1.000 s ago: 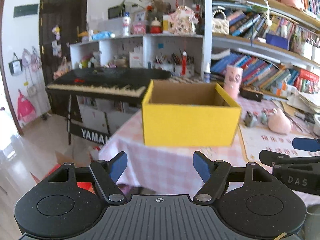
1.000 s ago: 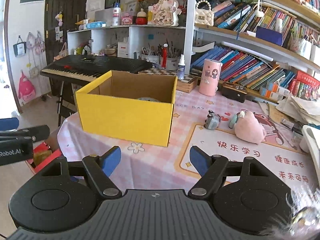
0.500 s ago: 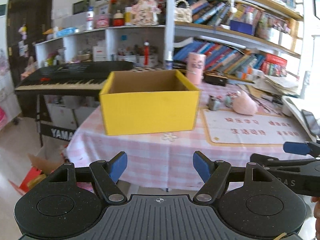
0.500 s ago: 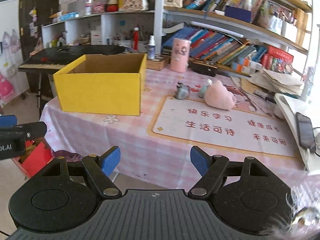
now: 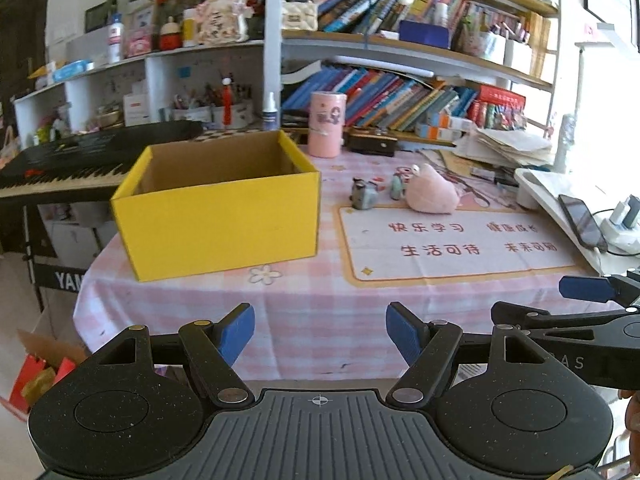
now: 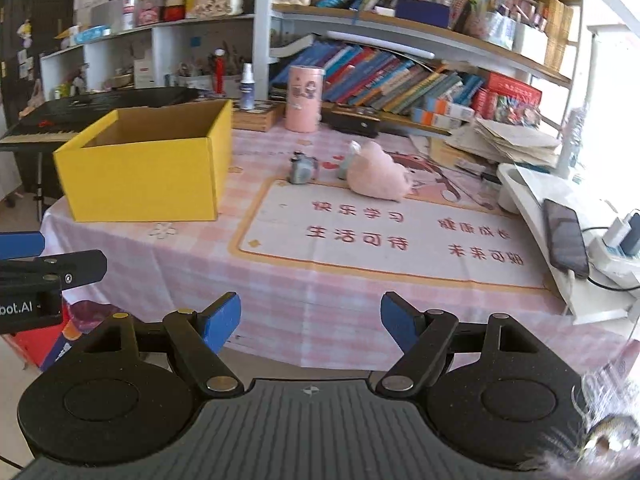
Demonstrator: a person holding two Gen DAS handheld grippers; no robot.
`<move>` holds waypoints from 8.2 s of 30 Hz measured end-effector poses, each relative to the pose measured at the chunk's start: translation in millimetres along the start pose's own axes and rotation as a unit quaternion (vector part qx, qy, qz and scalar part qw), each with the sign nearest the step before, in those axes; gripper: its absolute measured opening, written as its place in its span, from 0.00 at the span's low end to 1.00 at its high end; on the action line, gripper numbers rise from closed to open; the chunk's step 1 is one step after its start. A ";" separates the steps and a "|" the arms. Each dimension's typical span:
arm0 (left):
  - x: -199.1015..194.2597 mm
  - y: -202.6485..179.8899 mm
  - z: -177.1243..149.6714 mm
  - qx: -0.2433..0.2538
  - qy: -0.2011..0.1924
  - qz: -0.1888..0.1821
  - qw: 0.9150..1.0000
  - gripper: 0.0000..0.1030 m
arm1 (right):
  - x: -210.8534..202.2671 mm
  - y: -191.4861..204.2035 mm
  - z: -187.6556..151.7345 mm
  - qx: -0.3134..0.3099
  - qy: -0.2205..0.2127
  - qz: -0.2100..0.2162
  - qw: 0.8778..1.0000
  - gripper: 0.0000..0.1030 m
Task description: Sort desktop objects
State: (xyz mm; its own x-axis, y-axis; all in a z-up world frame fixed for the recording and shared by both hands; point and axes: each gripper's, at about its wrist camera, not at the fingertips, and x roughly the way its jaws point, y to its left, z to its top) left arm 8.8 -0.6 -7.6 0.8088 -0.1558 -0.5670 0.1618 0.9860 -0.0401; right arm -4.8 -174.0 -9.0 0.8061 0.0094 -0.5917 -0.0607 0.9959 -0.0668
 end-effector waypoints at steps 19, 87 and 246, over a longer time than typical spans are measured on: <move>46.8 -38.5 22.1 0.042 0.020 -0.033 0.998 0.72 | 28.6 -41.0 7.5 0.030 0.023 -0.016 0.999 0.73; 330.9 -112.4 139.5 0.001 0.085 0.108 0.990 0.65 | 275.5 -160.5 136.4 -0.115 0.033 0.109 0.987 0.84; 172.2 119.6 126.6 -0.089 0.002 0.146 0.985 0.42 | 207.7 104.4 250.8 -0.096 -0.023 0.317 0.943 0.62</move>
State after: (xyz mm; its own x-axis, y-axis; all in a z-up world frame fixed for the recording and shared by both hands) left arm 239.0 82.9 -5.9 0.8038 0.1363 -0.5790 -0.1803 0.9834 -0.0189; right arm 304.0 -45.5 62.7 0.5972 0.6057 -0.5259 -0.6406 0.7547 0.1417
